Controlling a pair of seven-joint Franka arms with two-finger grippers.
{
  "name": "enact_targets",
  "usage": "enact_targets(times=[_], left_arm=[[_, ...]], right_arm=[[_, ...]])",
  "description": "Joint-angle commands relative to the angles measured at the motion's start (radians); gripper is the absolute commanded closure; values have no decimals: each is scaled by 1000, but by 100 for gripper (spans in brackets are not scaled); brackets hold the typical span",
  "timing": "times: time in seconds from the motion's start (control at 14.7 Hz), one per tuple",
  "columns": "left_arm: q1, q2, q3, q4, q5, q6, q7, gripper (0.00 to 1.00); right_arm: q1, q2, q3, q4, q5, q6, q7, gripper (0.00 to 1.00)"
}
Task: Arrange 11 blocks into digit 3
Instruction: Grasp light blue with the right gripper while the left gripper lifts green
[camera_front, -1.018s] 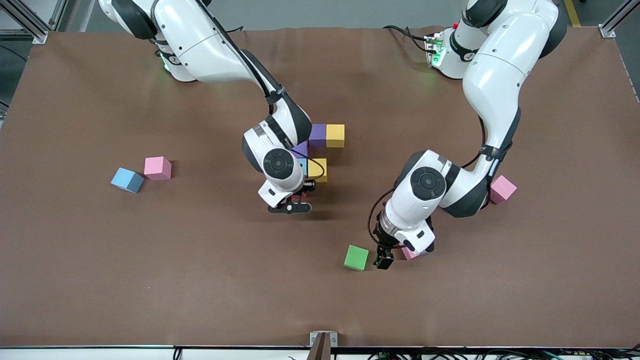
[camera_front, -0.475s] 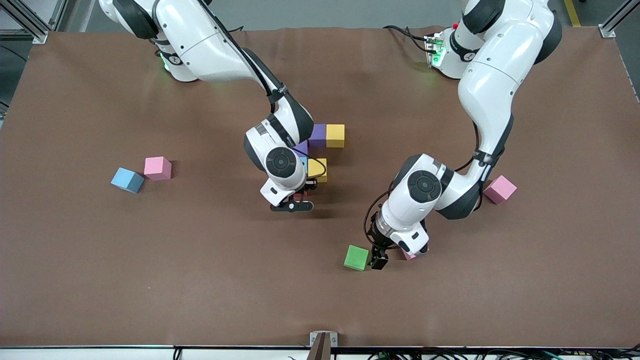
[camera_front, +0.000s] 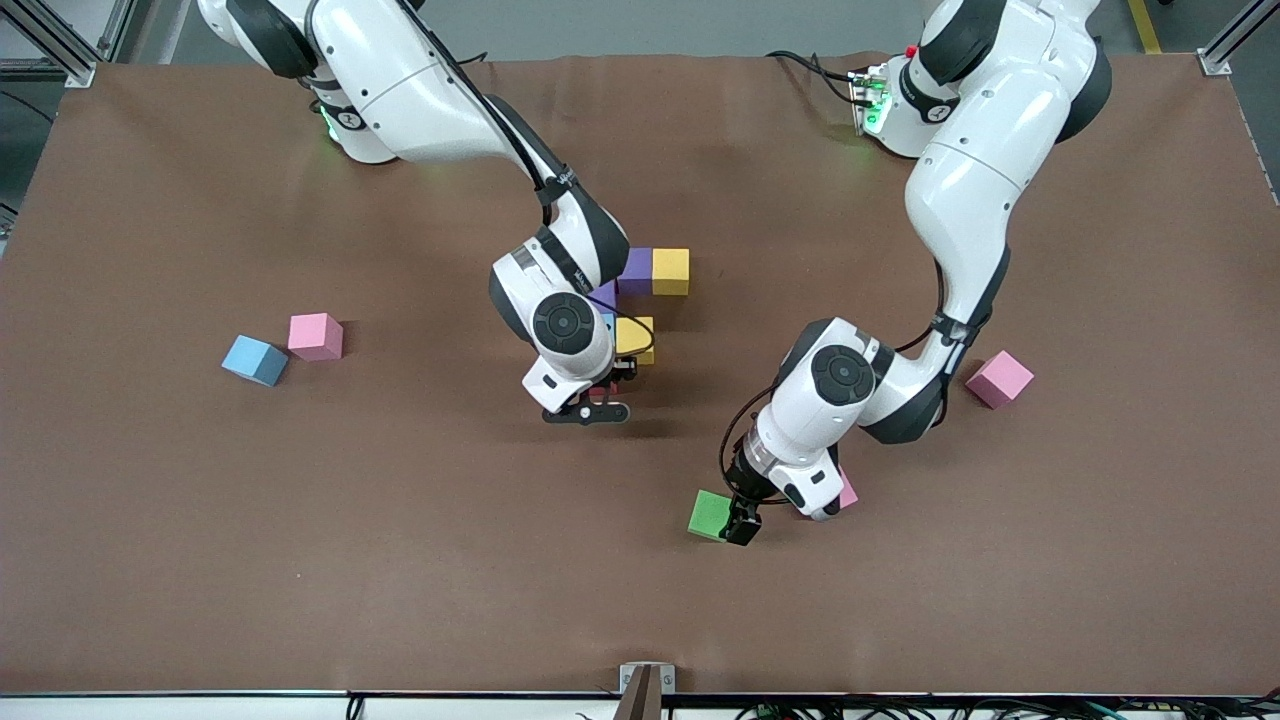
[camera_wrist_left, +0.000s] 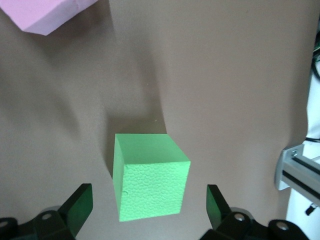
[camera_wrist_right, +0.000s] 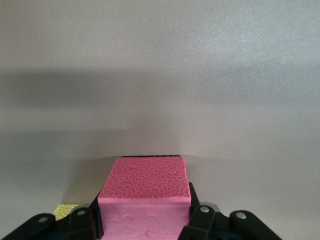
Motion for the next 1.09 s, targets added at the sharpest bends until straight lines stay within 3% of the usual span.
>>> enact_targets(times=[0.0, 0.34, 0.61, 1.02], left_arm=[[-15, 36, -1, 41, -20, 9, 64, 0], [-54, 73, 38, 55, -20, 25, 118, 0], [-55, 79, 45, 67, -20, 46, 121, 0], [-56, 88, 45, 83, -20, 55, 123, 0]], right_arm=[[-8, 10, -5, 88, -14, -103, 21, 0], [-25, -3, -5, 108, -10, -151, 16, 0], [-130, -81, -5, 97, -11, -240, -25, 0], [-345, -289, -8, -131, -37, -267, -382, 0]])
